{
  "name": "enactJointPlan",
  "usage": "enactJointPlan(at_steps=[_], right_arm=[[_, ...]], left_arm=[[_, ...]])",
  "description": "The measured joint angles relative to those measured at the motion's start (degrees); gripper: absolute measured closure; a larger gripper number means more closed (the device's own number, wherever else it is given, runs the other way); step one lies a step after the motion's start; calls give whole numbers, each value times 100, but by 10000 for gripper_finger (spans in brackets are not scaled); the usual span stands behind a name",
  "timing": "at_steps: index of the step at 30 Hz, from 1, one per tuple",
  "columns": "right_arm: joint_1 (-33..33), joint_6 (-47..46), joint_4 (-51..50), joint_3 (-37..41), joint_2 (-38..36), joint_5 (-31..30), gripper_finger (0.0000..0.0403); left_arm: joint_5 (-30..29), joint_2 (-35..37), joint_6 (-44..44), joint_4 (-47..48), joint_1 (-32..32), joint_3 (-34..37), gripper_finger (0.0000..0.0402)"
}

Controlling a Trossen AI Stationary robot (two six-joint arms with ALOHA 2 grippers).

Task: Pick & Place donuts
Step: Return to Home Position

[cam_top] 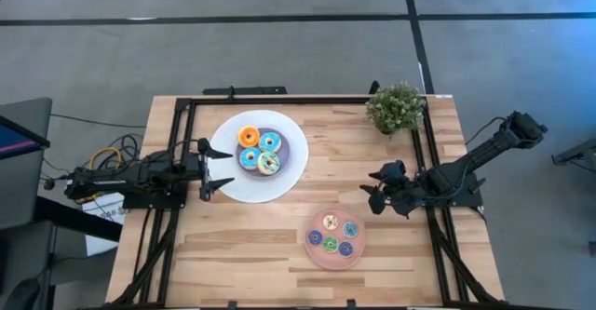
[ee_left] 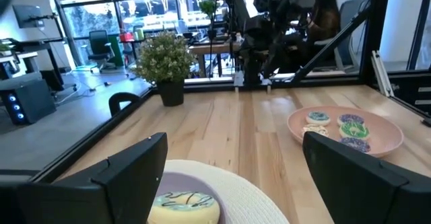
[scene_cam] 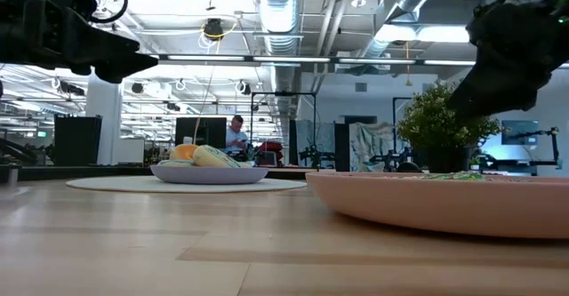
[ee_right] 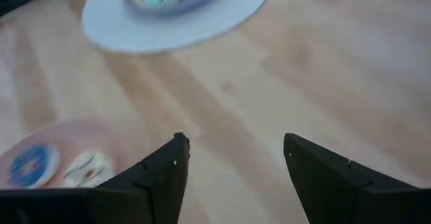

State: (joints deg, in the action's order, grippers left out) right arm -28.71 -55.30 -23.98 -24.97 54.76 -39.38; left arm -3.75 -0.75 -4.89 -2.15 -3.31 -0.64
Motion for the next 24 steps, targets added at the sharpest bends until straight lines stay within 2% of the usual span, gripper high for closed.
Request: enactJointPlan(at_steps=[3,5,8,12,14,17,21,24], right_arm=[[0,390,24,0,0,-587,178],[7,734,67,0,0,-698,198],[2,1060,34,7,0,-706,258],[91,1551,326,320,-2,-703,370],[199,1809,727,570,-11,-647,391],[486,2478,1709,1030,-13,-140,390],[1087,3551,3638,1689,-13,840,400],[1535,4009,4735,2110,-15,1381,399]], left_arm=[[0,0,2,7,-1,0,61],[-2,0,2,9,0,0,61],[-2,0,2,13,0,-2,61],[-4,0,4,15,0,-2,61],[-4,0,4,17,-1,-2,61],[-4,0,4,20,-1,-2,61],[-7,0,-2,20,0,-2,61],[-7,0,4,19,-1,-2,61]])
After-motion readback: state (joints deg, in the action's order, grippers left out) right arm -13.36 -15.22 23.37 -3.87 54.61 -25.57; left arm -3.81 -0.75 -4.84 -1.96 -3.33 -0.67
